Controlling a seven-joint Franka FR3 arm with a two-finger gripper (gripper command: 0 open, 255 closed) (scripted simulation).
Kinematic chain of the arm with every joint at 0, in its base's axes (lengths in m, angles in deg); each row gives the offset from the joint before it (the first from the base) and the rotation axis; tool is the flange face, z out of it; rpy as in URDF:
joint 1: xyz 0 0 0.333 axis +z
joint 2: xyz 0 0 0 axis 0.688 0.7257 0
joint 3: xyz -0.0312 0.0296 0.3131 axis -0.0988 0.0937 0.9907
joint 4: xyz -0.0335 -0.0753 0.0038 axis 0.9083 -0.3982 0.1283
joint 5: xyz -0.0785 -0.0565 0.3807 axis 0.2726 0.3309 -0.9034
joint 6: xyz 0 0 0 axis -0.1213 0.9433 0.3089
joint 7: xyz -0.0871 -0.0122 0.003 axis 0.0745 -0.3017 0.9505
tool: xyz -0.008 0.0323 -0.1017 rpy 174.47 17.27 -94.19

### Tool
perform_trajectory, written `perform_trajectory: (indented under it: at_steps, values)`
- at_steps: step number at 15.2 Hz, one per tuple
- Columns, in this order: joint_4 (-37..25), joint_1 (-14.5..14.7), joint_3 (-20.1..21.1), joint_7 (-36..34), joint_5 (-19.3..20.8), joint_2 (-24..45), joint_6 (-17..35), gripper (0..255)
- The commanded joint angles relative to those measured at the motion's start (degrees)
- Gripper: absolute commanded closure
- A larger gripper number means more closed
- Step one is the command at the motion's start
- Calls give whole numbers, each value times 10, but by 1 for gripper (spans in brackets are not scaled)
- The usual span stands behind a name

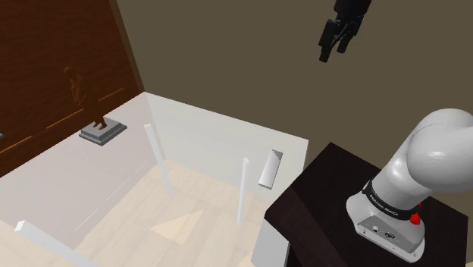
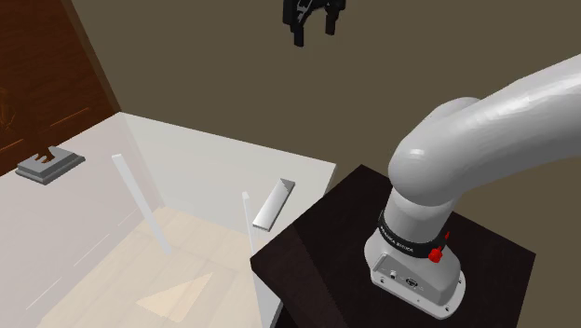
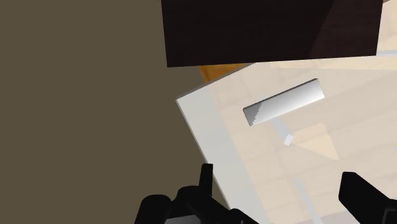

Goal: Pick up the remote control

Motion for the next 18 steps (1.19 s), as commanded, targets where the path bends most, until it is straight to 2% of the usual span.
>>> perform_trajectory:
  at_steps: [1, 10, 18]
  values:
    - [0, 0, 0, 0, 0, 0, 0, 0]
    - [164, -25, 44, -156, -36, 6, 158, 0]
    - [260, -38, 93, -295, -74, 93, 335, 0]
